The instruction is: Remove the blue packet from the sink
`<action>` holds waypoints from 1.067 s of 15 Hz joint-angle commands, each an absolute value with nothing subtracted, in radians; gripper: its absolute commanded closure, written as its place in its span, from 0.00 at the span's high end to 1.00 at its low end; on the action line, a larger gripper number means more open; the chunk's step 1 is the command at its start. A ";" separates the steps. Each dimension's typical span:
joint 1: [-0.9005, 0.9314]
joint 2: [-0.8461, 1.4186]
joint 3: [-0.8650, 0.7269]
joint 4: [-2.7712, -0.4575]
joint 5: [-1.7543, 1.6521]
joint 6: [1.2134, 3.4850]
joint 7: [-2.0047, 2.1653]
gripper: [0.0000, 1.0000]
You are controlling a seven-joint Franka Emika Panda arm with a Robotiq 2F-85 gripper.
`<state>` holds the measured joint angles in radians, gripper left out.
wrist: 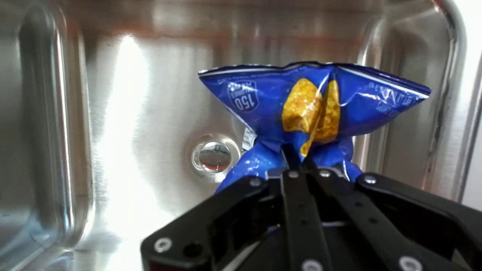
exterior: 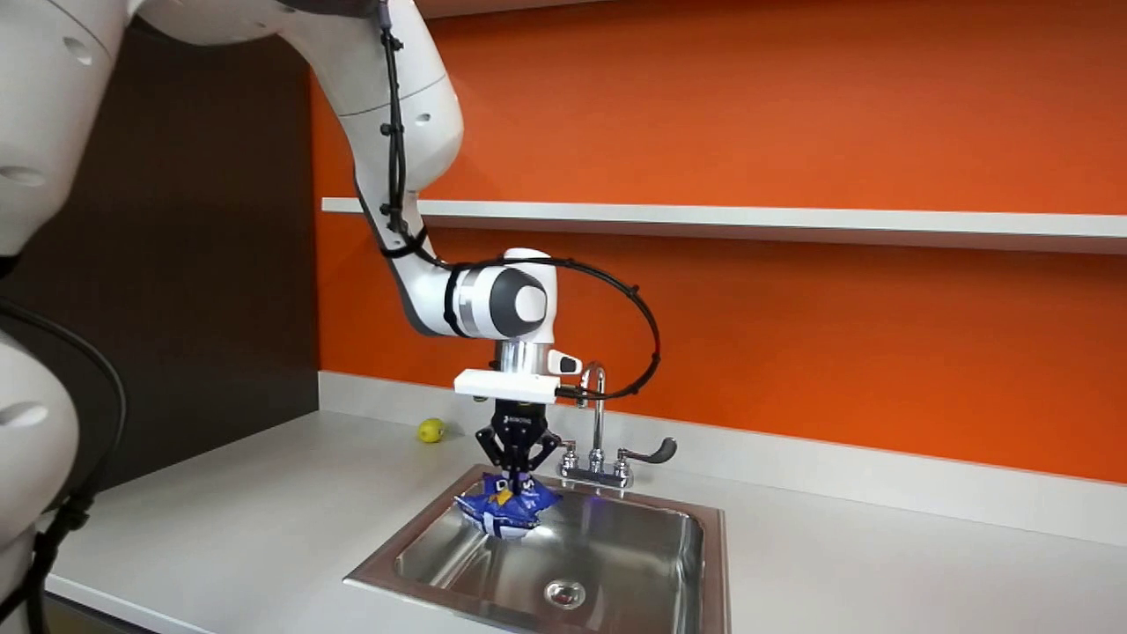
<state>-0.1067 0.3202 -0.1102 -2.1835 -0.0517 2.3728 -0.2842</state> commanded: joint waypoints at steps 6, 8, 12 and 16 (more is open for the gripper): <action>-0.046 0.107 -0.049 -2.286 -0.105 2.261 -0.274 0.00; -0.025 0.095 -0.031 -2.285 -0.115 2.243 -0.274 0.00; 0.019 0.105 0.007 -2.268 -0.130 2.224 -0.275 0.00; 0.053 0.143 0.038 -2.255 -0.144 2.227 -0.275 0.00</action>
<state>0.0410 0.1266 0.0133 -2.2692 -0.1151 2.2546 -0.2842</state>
